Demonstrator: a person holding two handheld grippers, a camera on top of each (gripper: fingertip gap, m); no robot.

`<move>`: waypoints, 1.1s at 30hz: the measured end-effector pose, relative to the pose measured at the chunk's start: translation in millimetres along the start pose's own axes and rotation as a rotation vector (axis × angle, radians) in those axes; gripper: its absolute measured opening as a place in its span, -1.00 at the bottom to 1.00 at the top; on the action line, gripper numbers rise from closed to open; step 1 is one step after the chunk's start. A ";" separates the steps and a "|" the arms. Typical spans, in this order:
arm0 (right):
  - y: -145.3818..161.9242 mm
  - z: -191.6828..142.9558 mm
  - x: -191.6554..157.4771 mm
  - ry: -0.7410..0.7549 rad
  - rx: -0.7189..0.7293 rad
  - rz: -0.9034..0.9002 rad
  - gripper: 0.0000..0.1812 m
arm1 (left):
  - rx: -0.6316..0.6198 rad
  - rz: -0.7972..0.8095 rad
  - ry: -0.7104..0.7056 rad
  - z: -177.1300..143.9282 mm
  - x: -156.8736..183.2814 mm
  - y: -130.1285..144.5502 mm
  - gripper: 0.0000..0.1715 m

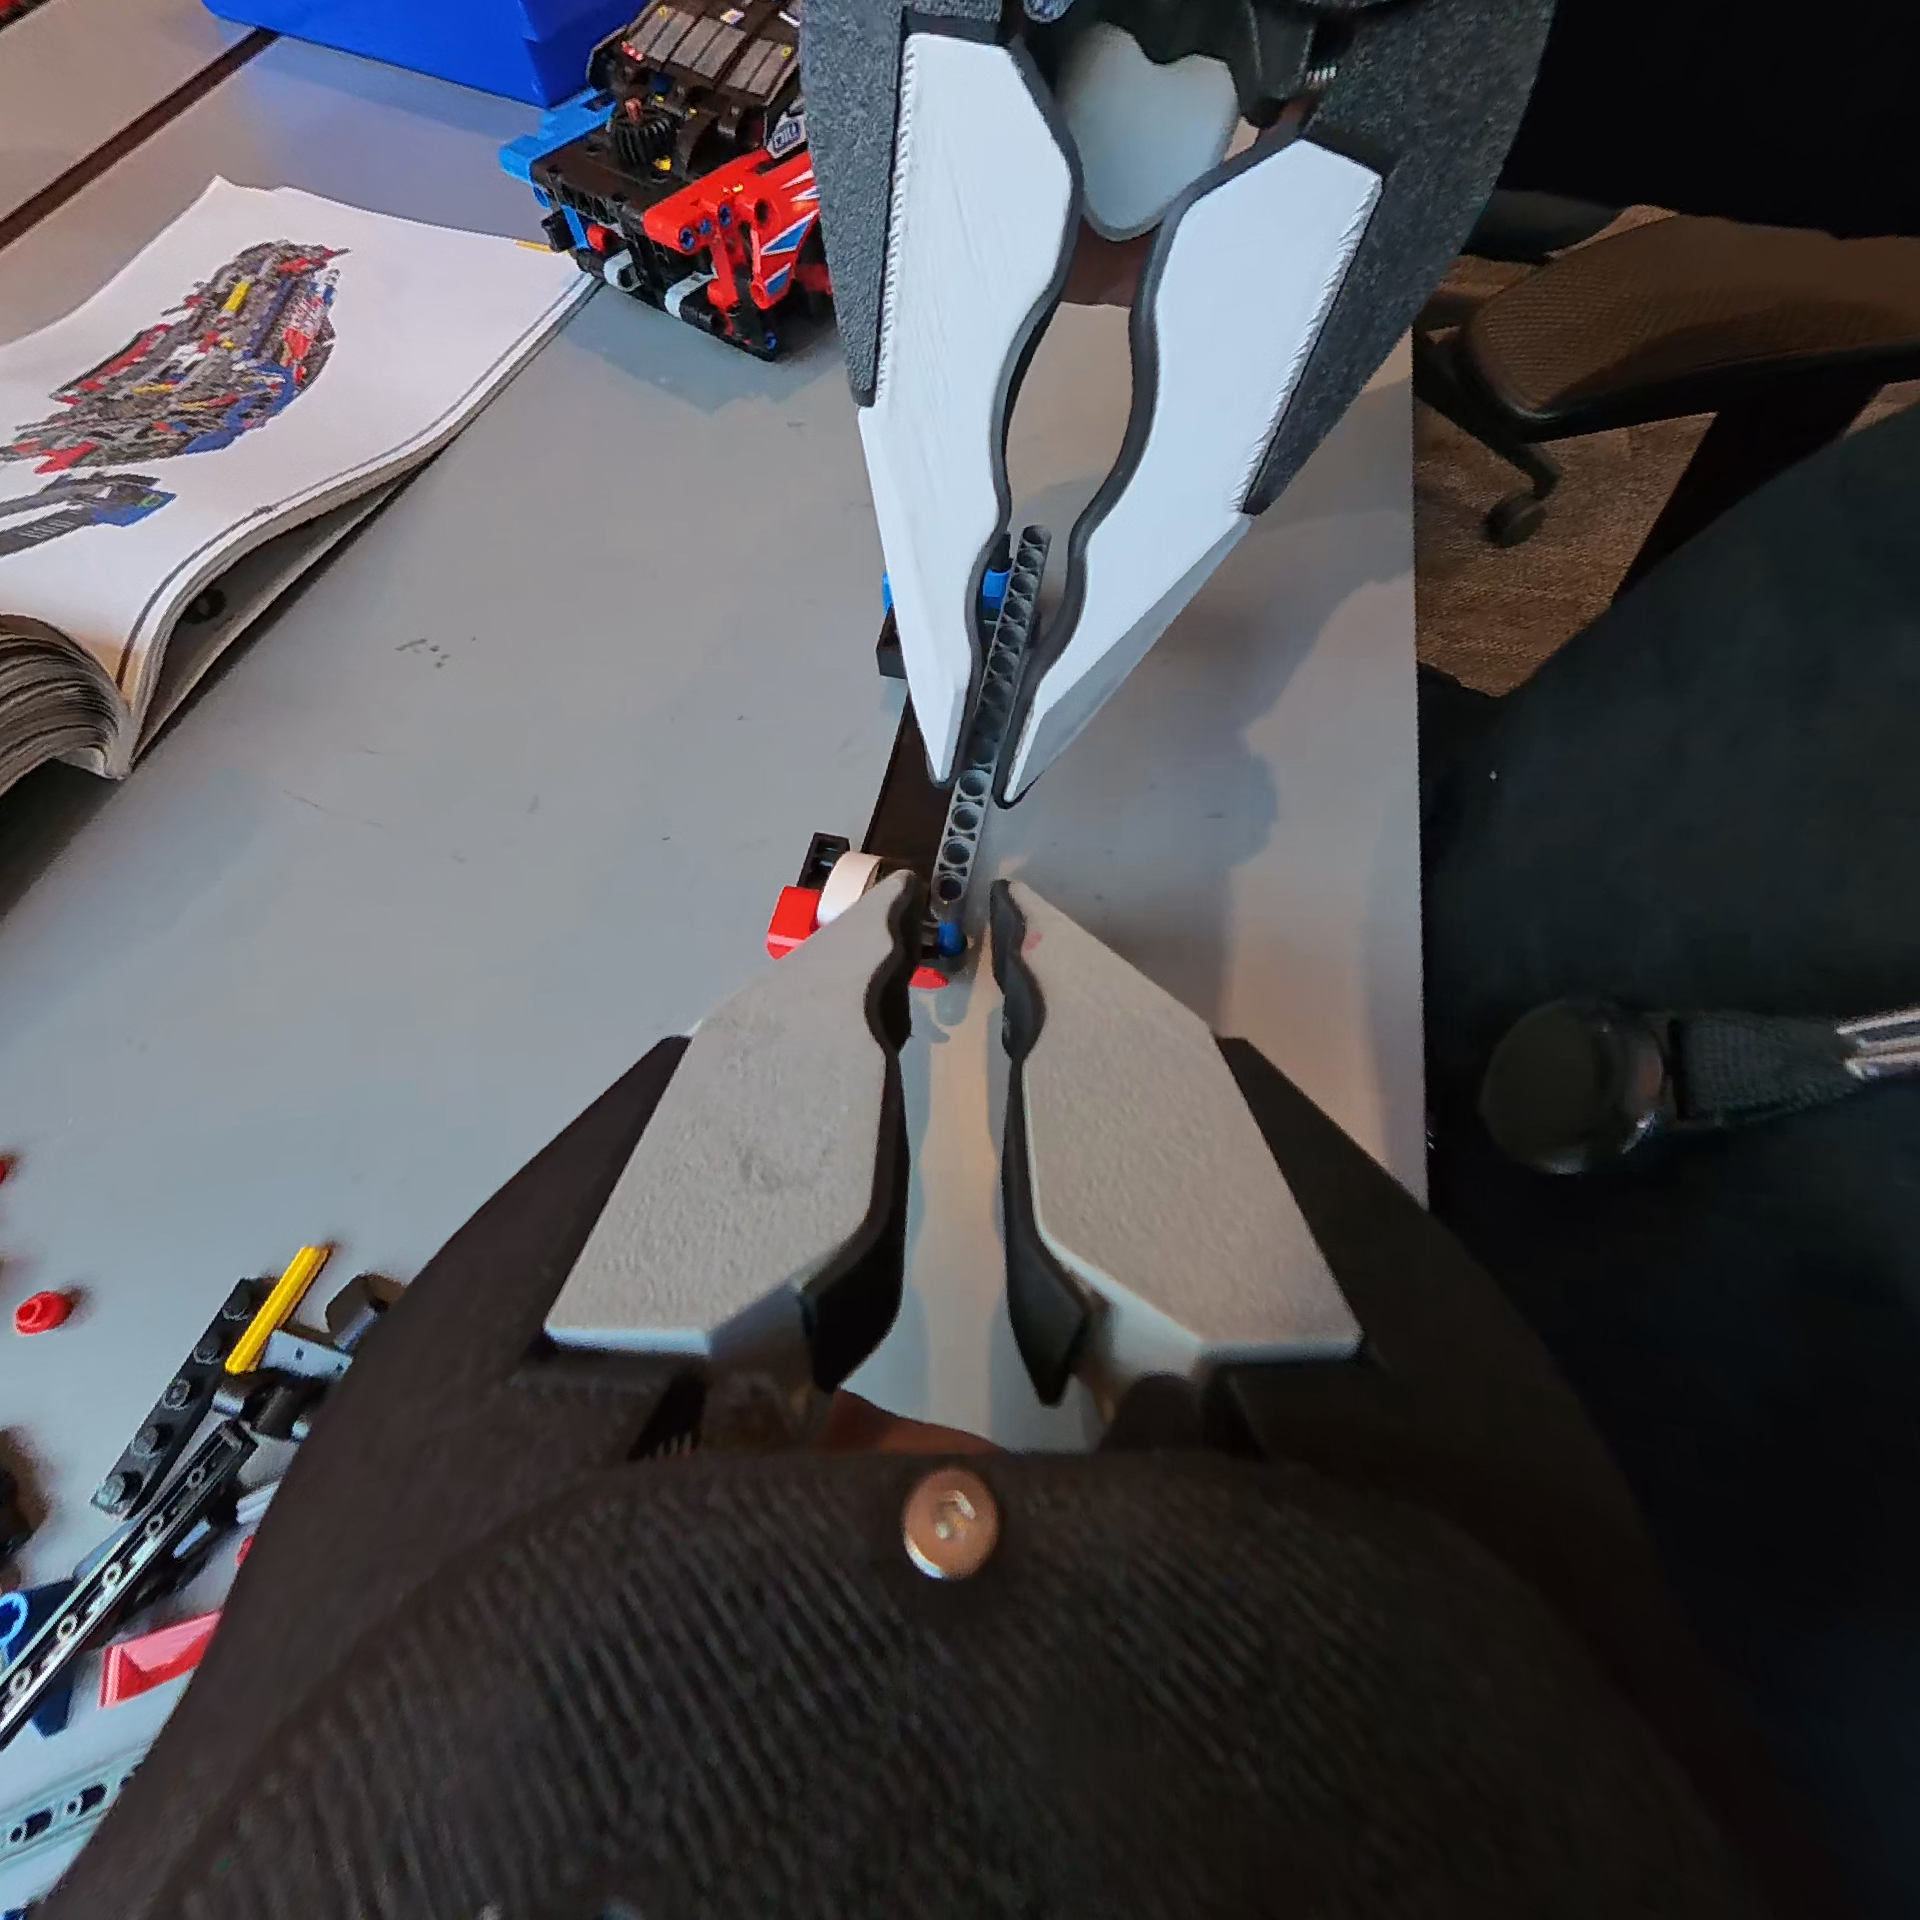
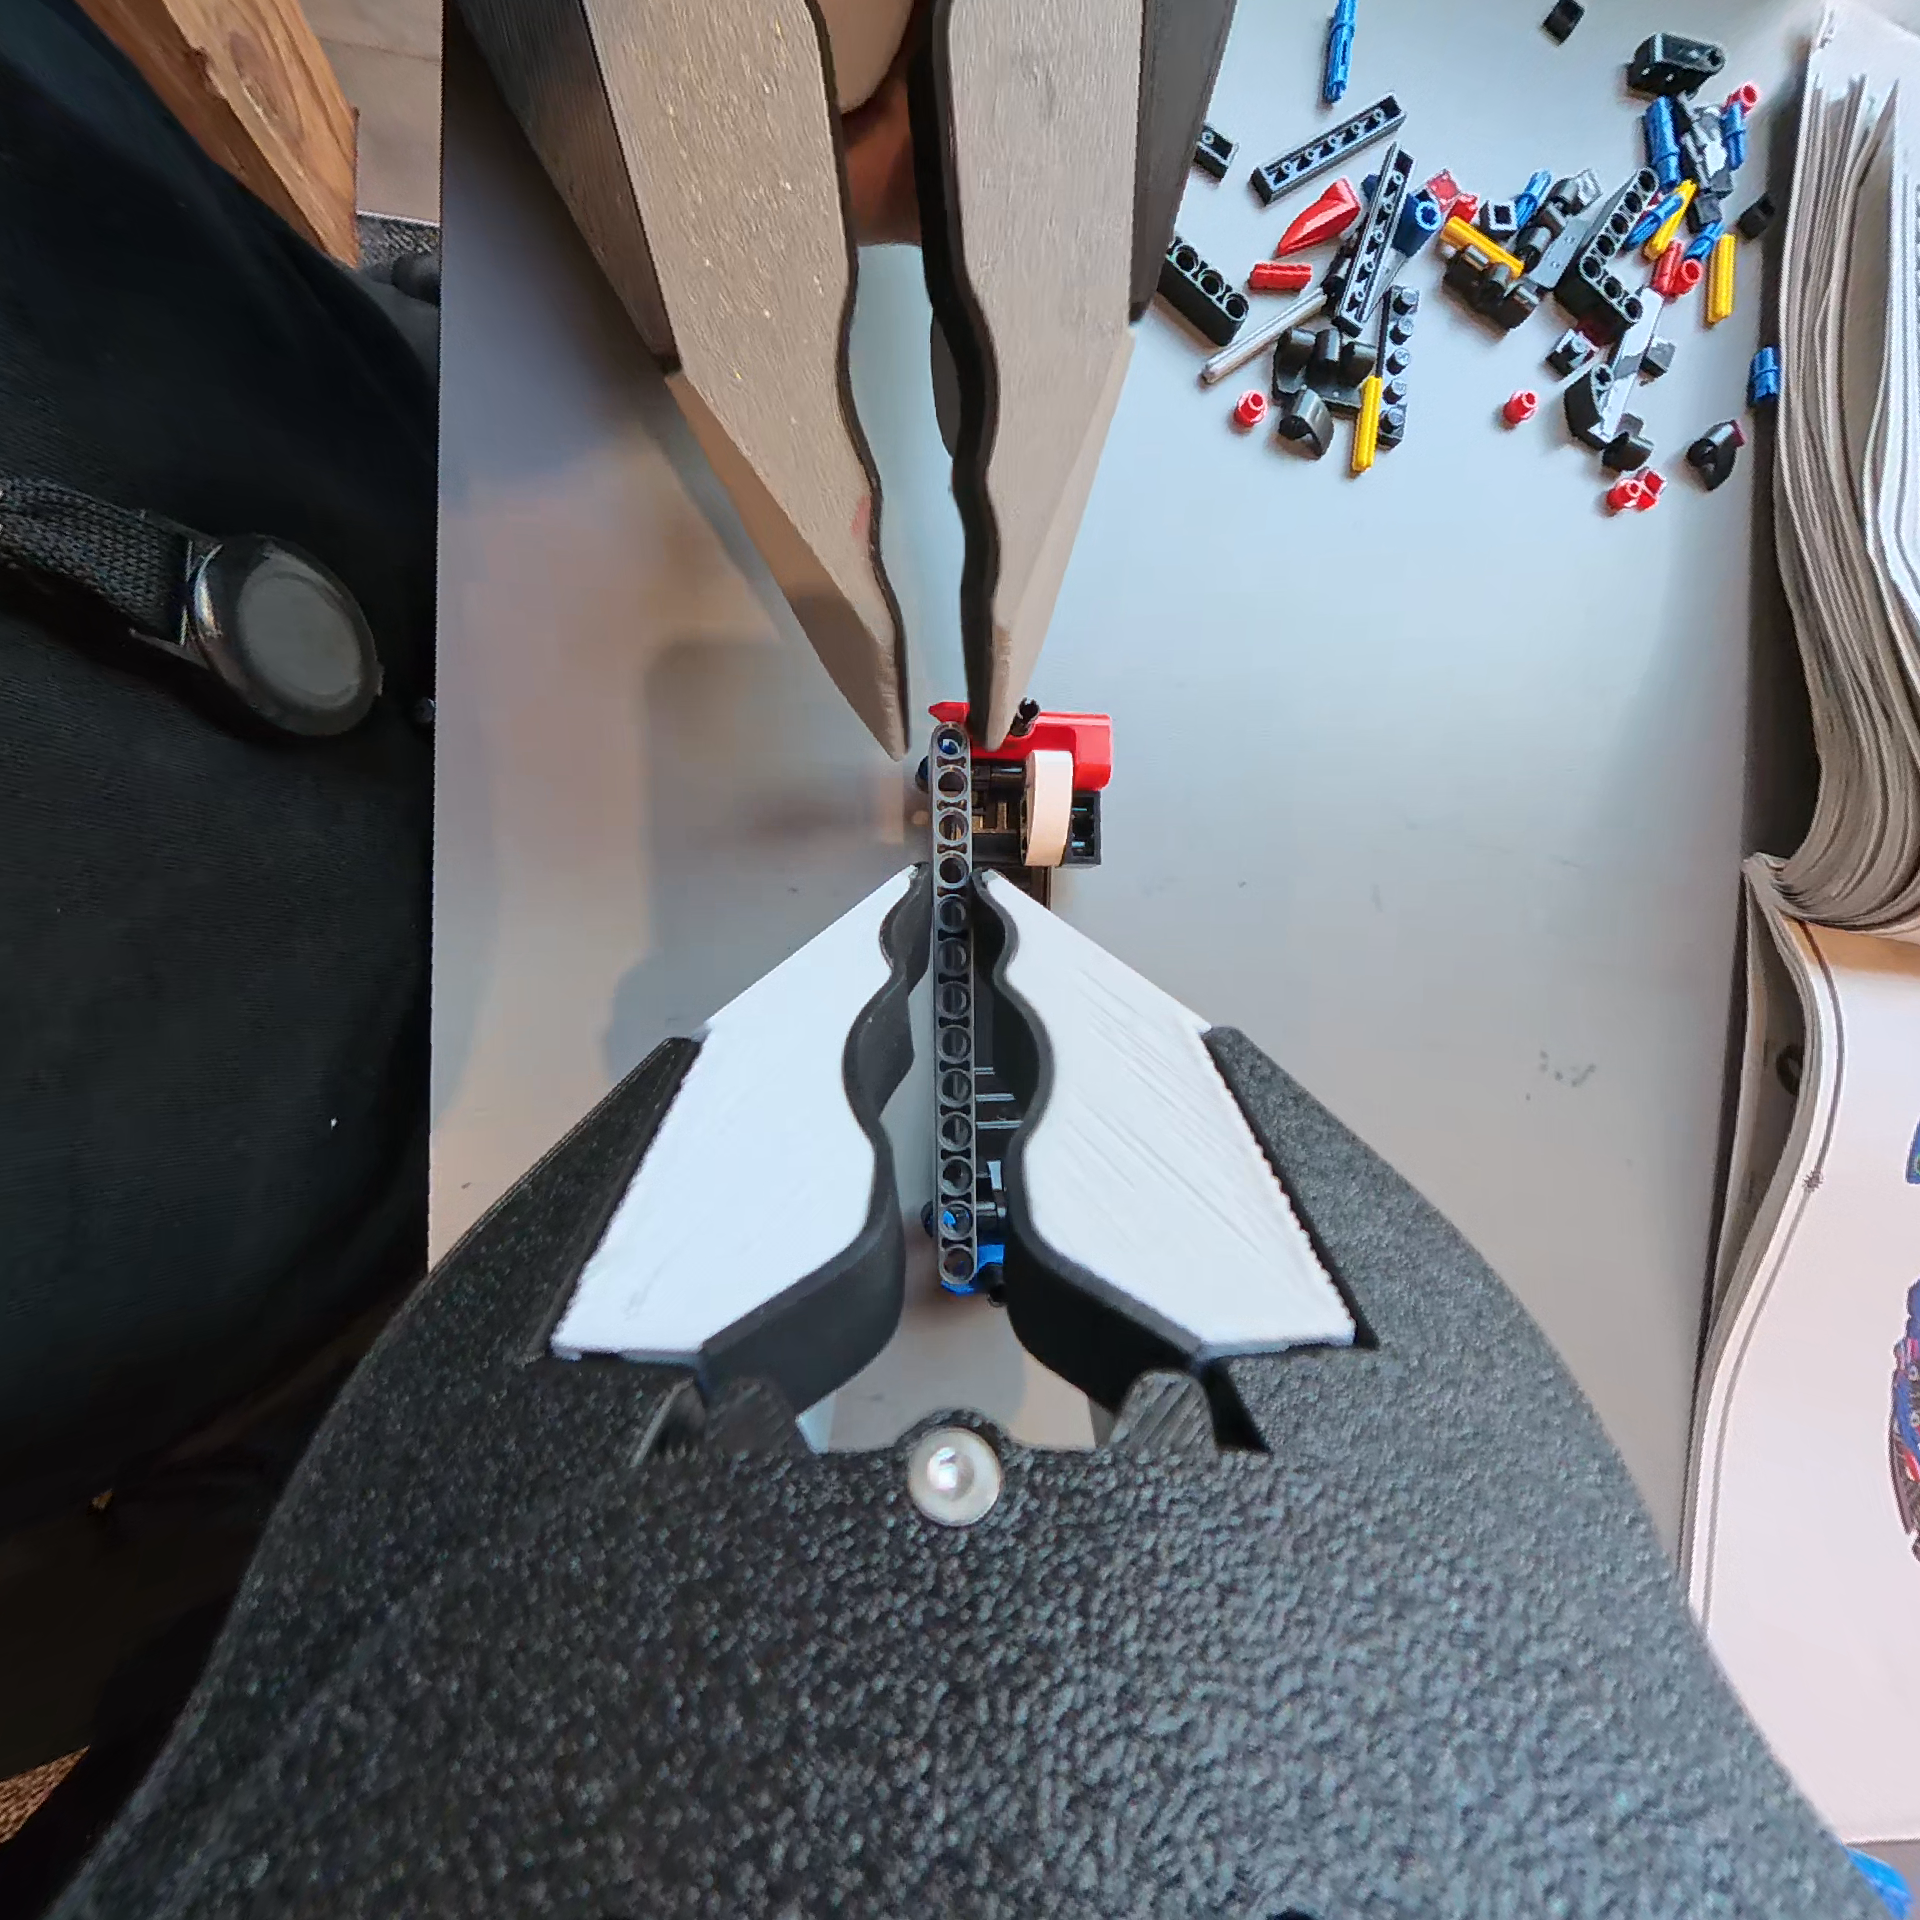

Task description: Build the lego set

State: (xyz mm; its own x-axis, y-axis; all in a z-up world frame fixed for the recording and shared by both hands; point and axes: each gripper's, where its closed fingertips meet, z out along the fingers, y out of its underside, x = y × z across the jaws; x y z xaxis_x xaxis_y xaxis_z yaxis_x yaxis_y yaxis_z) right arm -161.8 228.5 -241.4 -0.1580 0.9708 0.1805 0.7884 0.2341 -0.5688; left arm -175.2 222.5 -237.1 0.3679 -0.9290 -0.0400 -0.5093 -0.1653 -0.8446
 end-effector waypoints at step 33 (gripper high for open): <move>28.2 -41.4 -3.8 0.067 0.052 0.086 -0.91 | -0.194 0.007 -0.052 29.6 -22.1 21.0 -0.51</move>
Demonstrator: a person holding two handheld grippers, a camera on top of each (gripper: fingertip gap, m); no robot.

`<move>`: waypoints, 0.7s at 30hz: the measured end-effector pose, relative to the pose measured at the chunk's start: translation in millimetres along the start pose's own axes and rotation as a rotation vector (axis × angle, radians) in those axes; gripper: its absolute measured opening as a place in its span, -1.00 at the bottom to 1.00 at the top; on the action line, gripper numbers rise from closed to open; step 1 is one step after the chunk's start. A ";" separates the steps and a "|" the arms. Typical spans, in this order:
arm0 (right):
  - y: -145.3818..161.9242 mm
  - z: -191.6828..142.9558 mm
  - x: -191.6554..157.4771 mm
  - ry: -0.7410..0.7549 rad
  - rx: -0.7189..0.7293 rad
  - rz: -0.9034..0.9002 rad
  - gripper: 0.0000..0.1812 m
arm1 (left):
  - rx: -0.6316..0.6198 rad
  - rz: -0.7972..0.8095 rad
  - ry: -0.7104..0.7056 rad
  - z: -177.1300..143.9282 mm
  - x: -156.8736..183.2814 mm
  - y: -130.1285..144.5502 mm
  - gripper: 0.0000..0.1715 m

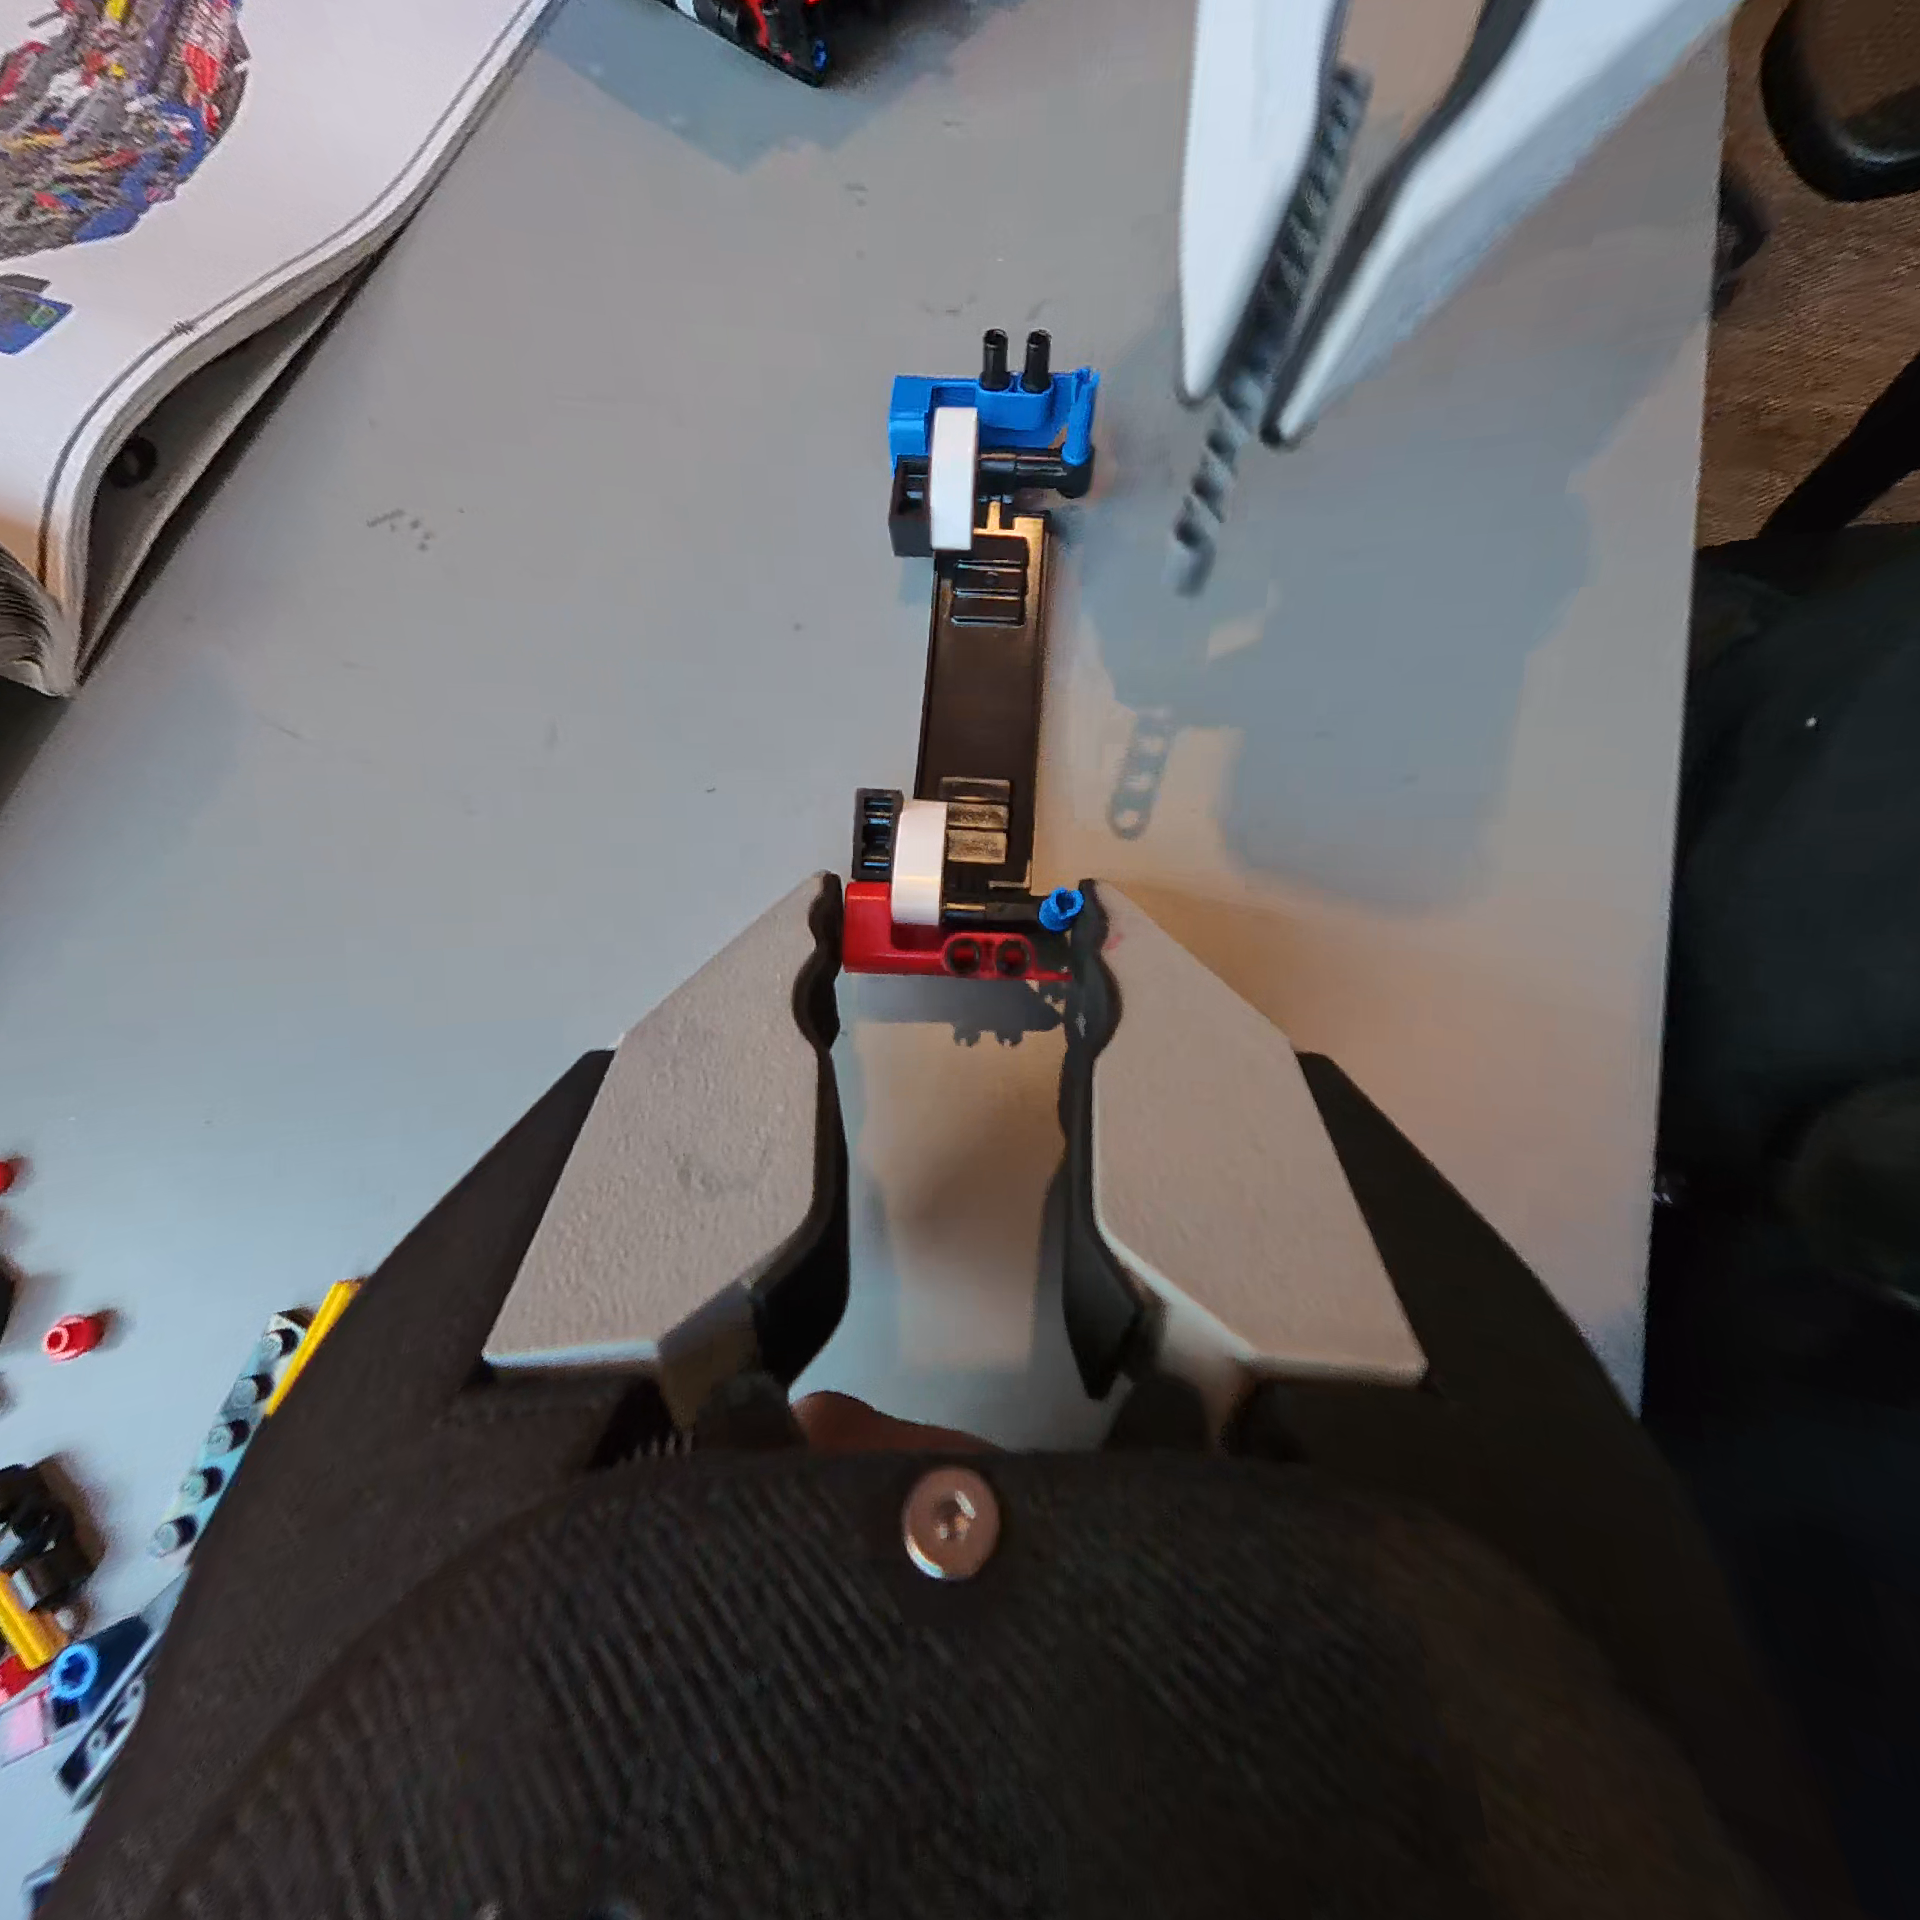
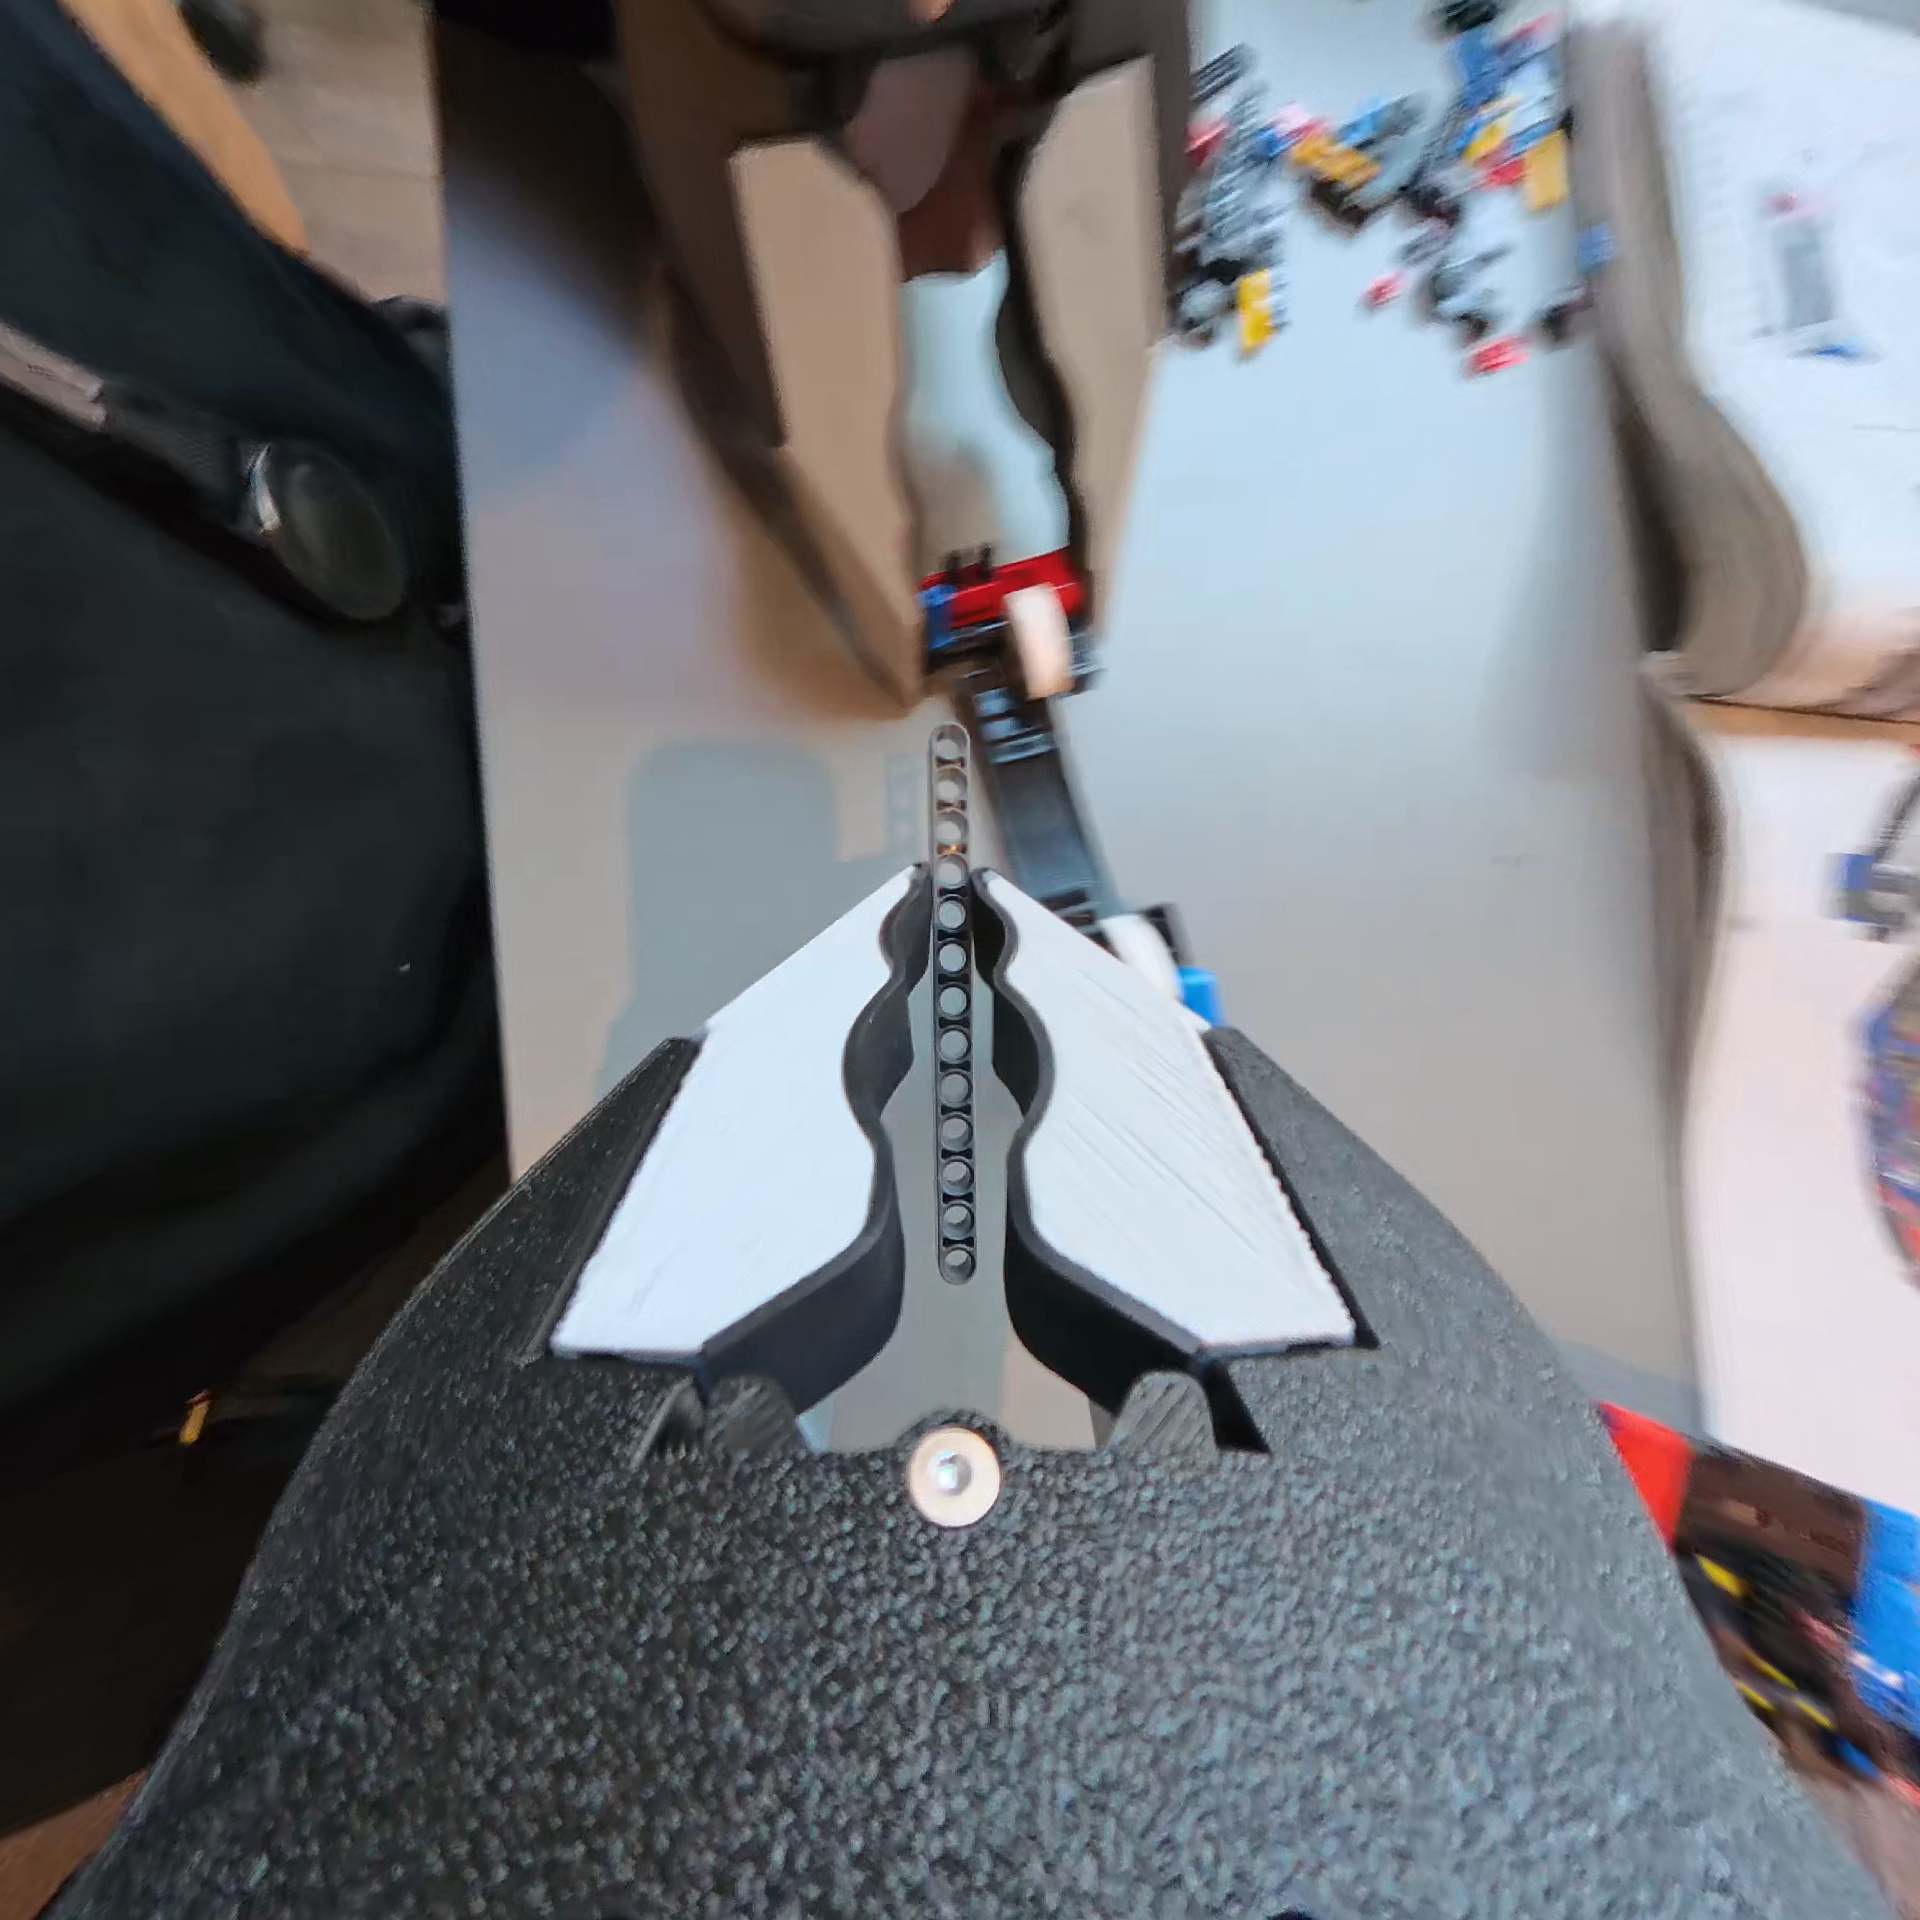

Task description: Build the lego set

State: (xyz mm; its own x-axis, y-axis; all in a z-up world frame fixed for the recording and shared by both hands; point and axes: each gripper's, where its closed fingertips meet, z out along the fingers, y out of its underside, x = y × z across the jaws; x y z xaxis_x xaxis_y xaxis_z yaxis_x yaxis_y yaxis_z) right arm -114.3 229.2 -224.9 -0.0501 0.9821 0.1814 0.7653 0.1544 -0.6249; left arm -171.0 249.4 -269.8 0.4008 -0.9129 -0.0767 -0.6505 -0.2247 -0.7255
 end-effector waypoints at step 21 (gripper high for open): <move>14.0 2.2 7.5 0.132 0.109 0.186 -0.86 | 0.113 -0.215 -0.028 -6.7 -20.5 -16.1 -0.52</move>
